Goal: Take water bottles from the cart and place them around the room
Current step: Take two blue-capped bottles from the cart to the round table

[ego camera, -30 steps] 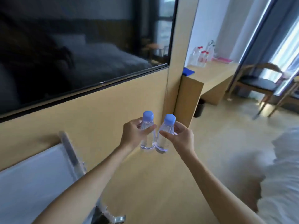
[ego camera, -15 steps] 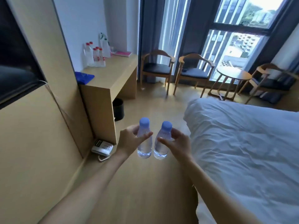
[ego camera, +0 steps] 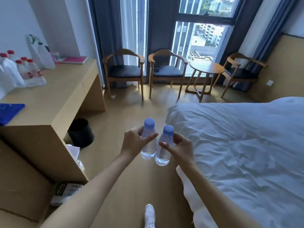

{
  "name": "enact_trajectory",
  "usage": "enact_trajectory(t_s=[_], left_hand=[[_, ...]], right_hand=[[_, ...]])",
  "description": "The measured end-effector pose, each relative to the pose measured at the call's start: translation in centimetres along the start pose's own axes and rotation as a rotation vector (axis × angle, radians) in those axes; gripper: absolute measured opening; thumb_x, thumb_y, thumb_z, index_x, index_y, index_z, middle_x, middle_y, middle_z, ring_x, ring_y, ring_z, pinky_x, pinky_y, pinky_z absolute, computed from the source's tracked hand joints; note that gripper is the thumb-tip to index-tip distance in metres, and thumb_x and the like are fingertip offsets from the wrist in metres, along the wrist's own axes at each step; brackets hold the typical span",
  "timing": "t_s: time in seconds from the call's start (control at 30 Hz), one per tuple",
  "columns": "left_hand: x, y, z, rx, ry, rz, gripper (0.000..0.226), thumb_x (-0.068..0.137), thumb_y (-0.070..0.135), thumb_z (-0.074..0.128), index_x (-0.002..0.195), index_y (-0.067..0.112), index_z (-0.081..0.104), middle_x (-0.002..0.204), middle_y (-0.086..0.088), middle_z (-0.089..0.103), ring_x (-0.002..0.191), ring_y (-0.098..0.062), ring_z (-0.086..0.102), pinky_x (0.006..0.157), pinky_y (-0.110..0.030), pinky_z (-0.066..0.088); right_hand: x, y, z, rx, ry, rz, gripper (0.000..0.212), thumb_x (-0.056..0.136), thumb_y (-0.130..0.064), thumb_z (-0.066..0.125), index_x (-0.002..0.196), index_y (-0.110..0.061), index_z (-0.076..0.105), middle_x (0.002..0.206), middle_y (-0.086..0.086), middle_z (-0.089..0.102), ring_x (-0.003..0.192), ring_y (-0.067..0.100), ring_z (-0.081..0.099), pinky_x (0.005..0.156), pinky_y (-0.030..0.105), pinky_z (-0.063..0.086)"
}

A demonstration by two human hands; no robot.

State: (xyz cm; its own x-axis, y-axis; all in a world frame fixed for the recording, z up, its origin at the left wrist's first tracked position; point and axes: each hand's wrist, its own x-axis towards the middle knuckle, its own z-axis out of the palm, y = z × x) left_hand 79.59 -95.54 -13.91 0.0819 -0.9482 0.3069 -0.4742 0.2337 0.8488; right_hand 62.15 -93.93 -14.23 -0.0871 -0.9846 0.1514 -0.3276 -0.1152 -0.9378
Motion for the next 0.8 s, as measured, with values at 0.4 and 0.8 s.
enact_trajectory(t_s=[0.4,0.8], left_hand=[[28.9,-2.9,7.3,0.049,0.006,-0.030,0.034,0.070,0.047,0.076,0.077,0.014,0.069,0.071,0.000,0.070,0.067,-0.015,0.064,0.061,-0.026,0.049],[57.2,-9.8,19.2,-0.139,-0.159,-0.026,0.025,0.069,0.036,0.080,0.081,0.016,0.072,0.074,0.009,0.072,0.065,0.000,0.063,0.065,-0.019,0.050]], right_hand=[[29.6,3.0,-0.6,0.061,0.083,0.004,0.036,0.064,-0.017,0.084,0.094,-0.028,0.068,0.082,-0.027,0.065,0.079,-0.016,0.060,0.069,0.001,0.043],[58.0,9.8,0.7,0.035,0.219,0.107,0.040,0.062,-0.018,0.086,0.099,-0.019,0.071,0.091,-0.010,0.072,0.088,0.001,0.066,0.079,0.019,0.049]])
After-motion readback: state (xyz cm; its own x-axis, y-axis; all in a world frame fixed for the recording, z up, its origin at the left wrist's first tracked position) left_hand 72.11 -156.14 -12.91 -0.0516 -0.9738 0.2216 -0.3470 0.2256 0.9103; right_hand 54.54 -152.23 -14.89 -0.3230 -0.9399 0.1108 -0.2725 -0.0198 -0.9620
